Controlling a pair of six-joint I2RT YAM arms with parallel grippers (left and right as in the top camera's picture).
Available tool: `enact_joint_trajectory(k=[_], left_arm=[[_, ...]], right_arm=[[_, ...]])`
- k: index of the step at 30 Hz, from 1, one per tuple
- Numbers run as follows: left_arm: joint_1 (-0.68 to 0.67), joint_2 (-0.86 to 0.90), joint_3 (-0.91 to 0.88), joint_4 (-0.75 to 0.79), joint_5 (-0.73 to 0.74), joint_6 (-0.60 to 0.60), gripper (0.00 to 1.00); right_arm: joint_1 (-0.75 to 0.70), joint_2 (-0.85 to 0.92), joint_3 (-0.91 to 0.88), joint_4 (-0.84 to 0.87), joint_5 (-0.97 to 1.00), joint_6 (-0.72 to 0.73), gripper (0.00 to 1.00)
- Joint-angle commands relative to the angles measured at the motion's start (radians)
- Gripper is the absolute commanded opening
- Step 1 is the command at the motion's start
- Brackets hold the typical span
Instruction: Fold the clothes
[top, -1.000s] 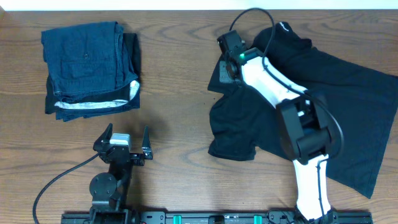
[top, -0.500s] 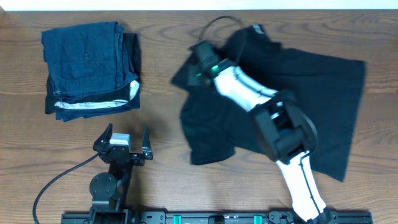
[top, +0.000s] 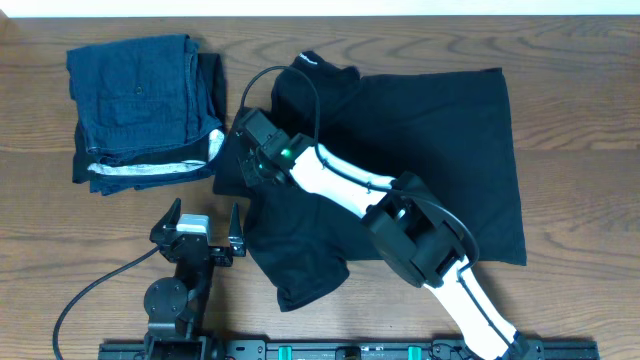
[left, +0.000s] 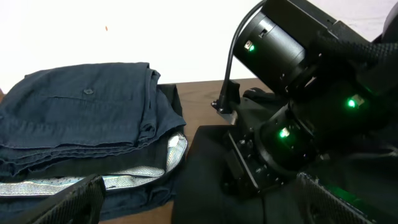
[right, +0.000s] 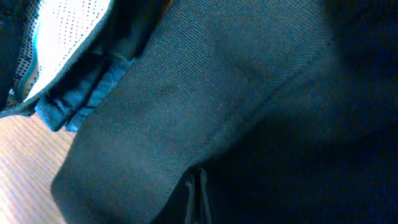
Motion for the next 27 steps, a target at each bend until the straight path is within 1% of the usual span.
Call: enact_joint_trajectory(k=[1,4,8,11,12,16,19,21,23,27], left_arm=[[-0.003,-0.006,-0.016,-0.034,0.014,0.017,0.98],[-0.003,-0.006,-0.016,-0.034,0.014,0.017,0.98],[-0.003,-0.006,-0.016,-0.034,0.014,0.017,0.98],[-0.003,-0.006,-0.016,-0.034,0.014,0.017,0.98],[-0.003,-0.006,-0.016,-0.034,0.014,0.017,0.98],[-0.003,-0.006,-0.016,-0.034,0.014,0.017,0.98],[-0.003,-0.006,-0.016,-0.034,0.014,0.017,0.98],[-0.003,-0.006,-0.016,-0.034,0.014,0.017,0.98],[-0.003,-0.006,-0.016,-0.034,0.014,0.017,0.98],[-0.003,-0.006,-0.016,-0.034,0.014,0.017,0.98]], right_arm=[[-0.068,0.052,-0.009,-0.079,0.030,-0.068,0.09],[-0.127,-0.035,0.044,-0.148,0.036,-0.106,0.13],[-0.227,-0.183,0.073,-0.305,0.101,-0.109,0.13],[-0.321,-0.277,0.073,-0.474,0.148,-0.109,0.06],[-0.354,-0.301,0.073,-0.523,0.150,-0.109,0.07],[-0.457,-0.332,0.073,-0.645,0.138,-0.154,0.09],[-0.533,-0.329,0.065,-0.750,0.193,-0.128,0.08],[-0.588,-0.329,0.032,-0.779,0.199,-0.128,0.07],[-0.649,-0.329,-0.019,-0.780,0.200,-0.128,0.02],[-0.777,-0.329,-0.166,-0.690,0.199,-0.128,0.01]])
